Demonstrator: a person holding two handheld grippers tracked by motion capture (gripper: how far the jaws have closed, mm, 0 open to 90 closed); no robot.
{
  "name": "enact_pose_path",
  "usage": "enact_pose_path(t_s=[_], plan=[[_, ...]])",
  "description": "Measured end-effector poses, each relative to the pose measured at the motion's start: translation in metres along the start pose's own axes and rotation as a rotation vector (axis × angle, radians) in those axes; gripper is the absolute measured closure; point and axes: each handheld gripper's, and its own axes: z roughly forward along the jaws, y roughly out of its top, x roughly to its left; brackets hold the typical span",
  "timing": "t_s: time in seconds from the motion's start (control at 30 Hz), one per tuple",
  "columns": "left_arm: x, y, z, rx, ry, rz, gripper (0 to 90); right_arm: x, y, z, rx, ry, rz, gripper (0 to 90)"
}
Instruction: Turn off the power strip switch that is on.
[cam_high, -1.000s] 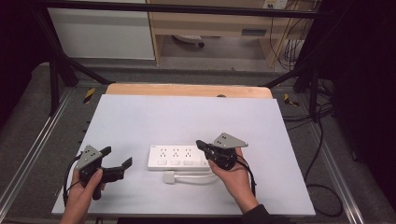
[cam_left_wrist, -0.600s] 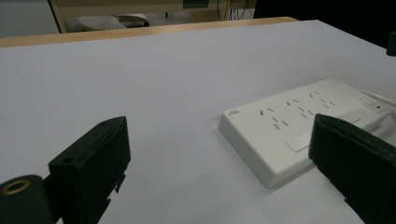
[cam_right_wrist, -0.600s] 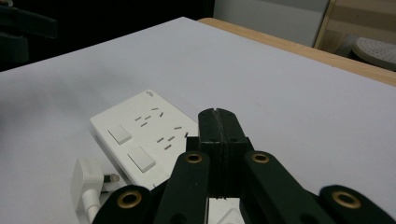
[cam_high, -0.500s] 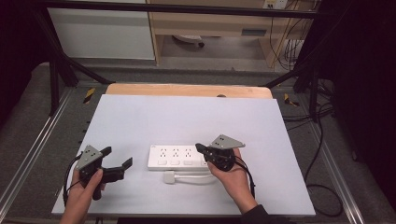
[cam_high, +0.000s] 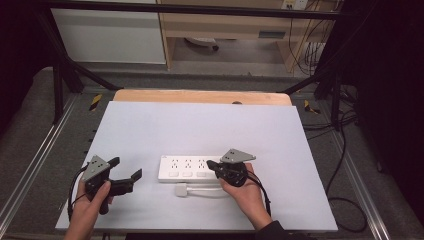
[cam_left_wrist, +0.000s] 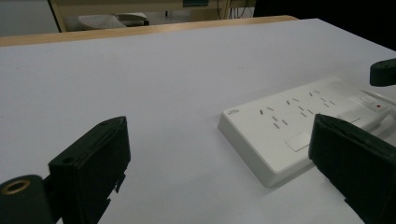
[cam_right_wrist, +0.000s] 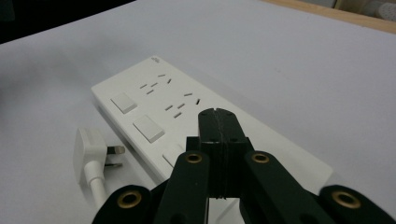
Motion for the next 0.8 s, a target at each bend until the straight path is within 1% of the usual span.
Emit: enact_pose_path(t_s=[0.13,0.17,0.23,0.33,0.37,0.43,0.5,0.67,0.73,0.77,0.8], plan=[[0.0,0.0,0.0,0.003,-0.001,-0.001,5.5,0.007,-0.002,0.009,0.024,0.025,-0.01,90.0],[0.0,0.0,0.0,0.004,-0.001,0.0,5.5,0.007,-0.002,0.009,0.024,0.025,-0.01,90.0],[-0.001,0.0,0.001,0.005,-0.002,-0.001,5.4,0.012,-0.003,0.014,0.036,0.043,-0.012,90.0],[0.0,0.0,0.0,0.004,0.0,-0.001,5.4,0.015,-0.003,0.018,0.044,0.053,-0.011,90.0],[0.0,0.0,0.0,0.003,0.001,0.0,5.4,0.019,-0.004,0.022,0.053,0.061,-0.018,90.0],[0.0,0.0,0.0,0.005,-0.001,-0.002,5.4,0.02,-0.004,0.023,0.055,0.062,-0.022,90.0],[0.0,0.0,0.001,0.004,-0.001,-0.002,5.4,0.023,-0.004,0.028,0.069,0.066,-0.025,90.0],[0.0,0.0,0.001,0.005,-0.001,0.001,5.4,0.025,-0.005,0.032,0.084,0.059,-0.033,90.0],[0.0,0.0,0.001,0.005,-0.001,0.001,5.4,0.024,-0.005,0.032,0.084,0.053,-0.028,90.0],[0.0,0.0,0.001,0.005,-0.002,0.003,5.4,0.022,-0.005,0.032,0.084,0.048,-0.014,90.0],[0.0,0.0,0.001,0.005,-0.002,0.001,5.4,0.022,-0.005,0.033,0.085,0.047,-0.012,90.0]])
